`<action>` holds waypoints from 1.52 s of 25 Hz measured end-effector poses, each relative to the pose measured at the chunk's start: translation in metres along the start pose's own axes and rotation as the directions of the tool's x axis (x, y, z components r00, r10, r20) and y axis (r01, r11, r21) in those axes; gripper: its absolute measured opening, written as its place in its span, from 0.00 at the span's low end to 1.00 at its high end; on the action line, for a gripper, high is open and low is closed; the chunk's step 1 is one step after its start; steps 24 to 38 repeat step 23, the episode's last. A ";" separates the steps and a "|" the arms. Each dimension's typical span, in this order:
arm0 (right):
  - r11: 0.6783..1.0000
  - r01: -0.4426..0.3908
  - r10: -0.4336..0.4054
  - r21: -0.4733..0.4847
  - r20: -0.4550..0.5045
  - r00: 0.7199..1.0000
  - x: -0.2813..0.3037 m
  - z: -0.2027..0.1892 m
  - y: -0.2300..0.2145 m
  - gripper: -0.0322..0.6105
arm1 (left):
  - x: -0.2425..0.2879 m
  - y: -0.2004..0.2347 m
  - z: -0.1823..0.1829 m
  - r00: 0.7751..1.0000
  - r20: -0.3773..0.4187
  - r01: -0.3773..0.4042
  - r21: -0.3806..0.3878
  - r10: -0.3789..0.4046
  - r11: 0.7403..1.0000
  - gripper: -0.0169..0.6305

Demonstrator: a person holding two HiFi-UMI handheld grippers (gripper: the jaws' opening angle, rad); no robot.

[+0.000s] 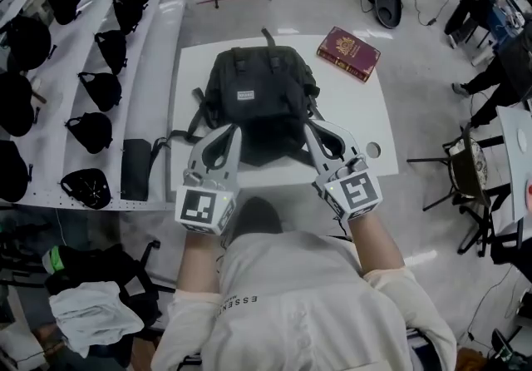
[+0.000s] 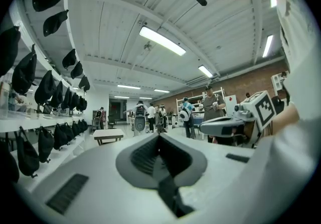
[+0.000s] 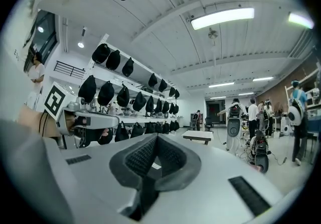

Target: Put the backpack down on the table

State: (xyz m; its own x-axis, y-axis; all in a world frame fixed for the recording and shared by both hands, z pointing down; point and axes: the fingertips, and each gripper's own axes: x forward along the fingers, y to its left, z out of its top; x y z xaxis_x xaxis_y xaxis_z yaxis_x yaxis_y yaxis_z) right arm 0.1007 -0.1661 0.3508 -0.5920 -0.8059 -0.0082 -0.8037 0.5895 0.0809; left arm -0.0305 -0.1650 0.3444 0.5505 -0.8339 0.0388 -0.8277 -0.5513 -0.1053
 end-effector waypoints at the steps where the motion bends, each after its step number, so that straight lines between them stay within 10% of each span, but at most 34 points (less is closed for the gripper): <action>1: 1.000 -0.001 0.001 -0.001 -0.002 1.000 0.001 0.000 0.001 0.07 | 0.000 0.001 -0.001 1.000 -0.001 0.002 -0.002 -0.002 1.000 0.03; 38: 0.999 0.042 -0.041 0.032 -0.034 0.999 -0.002 -0.008 -0.011 0.07 | 0.008 -0.006 0.004 0.999 0.005 0.046 -0.001 -0.046 0.999 0.03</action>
